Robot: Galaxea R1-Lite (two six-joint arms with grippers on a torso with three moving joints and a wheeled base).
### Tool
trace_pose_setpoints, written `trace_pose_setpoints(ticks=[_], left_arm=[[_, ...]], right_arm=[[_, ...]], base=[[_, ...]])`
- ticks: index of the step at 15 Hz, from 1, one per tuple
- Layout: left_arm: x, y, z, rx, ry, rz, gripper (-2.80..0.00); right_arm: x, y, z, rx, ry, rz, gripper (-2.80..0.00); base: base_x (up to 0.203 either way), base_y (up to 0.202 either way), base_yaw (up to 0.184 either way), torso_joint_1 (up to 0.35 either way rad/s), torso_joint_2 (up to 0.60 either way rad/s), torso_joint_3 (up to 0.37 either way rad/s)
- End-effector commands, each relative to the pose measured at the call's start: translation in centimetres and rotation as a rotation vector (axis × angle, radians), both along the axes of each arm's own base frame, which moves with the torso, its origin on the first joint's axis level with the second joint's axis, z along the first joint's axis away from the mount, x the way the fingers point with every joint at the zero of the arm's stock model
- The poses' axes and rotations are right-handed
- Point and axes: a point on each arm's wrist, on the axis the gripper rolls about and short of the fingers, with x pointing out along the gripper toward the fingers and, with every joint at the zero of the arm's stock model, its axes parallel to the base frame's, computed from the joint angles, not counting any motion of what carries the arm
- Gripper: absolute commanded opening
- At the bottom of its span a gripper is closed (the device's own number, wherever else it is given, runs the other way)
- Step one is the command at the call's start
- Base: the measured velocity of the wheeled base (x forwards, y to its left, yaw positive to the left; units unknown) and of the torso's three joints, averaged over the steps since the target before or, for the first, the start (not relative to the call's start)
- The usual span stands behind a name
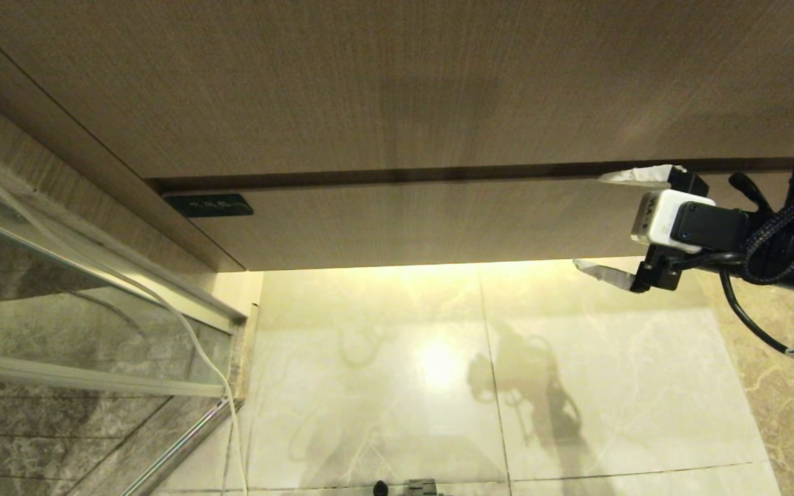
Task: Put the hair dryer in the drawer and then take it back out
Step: Pull open the drawer
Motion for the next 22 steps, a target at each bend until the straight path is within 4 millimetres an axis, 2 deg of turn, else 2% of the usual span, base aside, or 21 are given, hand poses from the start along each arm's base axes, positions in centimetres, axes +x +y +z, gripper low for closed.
trace_pose_setpoints(ticks=[1,7,22], left_arm=[[0.0,0.0,0.0,0.000,-0.002,0.000,-2.80],[0.0,0.0,0.0,0.000,-0.001,0.000,-2.80],[0.0,0.0,0.0,0.000,0.000,0.000,-2.80]], right_arm=[[0.5,0.0,-0.2,-0.006,0.002,0.000,0.00],[2.4,-0.3,-0.3,-0.006,-0.013,-0.026,0.00],[5.6,-1.0,-1.8,0.008,-0.028,-0.068,0.00]], base=[[0.000,0.000,0.000,0.000,0.00,0.000],[0.000,0.000,0.000,0.000,0.00,0.000],[0.000,0.000,0.000,0.000,0.00,0.000]])
